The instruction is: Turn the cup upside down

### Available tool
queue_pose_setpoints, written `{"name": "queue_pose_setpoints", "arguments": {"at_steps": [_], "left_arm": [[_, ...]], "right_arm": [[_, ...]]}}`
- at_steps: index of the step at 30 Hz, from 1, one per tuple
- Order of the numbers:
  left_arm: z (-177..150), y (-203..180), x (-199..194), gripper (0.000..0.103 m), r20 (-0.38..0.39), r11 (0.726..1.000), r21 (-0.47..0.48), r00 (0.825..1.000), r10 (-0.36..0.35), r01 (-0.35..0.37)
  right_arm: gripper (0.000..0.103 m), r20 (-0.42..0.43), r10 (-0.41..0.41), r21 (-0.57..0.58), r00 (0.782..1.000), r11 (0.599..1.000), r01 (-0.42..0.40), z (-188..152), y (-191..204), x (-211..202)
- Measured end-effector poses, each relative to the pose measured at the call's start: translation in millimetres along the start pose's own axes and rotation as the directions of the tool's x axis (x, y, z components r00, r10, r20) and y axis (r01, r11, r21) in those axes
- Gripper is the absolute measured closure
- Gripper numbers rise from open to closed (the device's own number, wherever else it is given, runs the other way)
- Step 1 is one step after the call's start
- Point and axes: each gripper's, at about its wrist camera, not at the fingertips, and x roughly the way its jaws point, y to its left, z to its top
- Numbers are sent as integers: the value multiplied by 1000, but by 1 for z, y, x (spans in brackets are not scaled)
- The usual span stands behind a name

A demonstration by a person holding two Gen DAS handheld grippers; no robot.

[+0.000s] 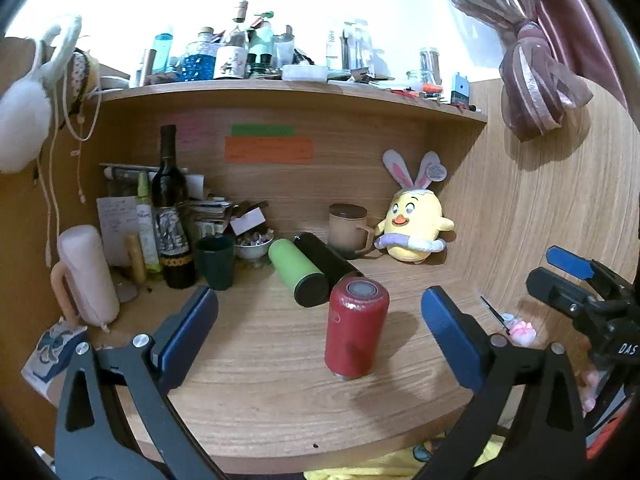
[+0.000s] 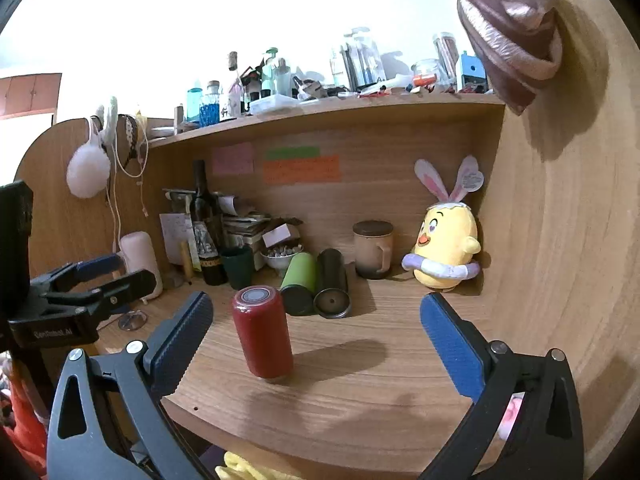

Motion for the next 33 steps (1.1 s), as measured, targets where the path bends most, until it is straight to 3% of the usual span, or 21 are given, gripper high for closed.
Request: {"name": "queue_pose_setpoints", "arguments": {"at_steps": [33], "left_arm": [[-8, -11, -11, 0, 29, 999, 40, 999, 20, -21]], "right_arm": [[0, -11, 1, -1, 1000, 1000, -1, -5, 4, -3]]}}
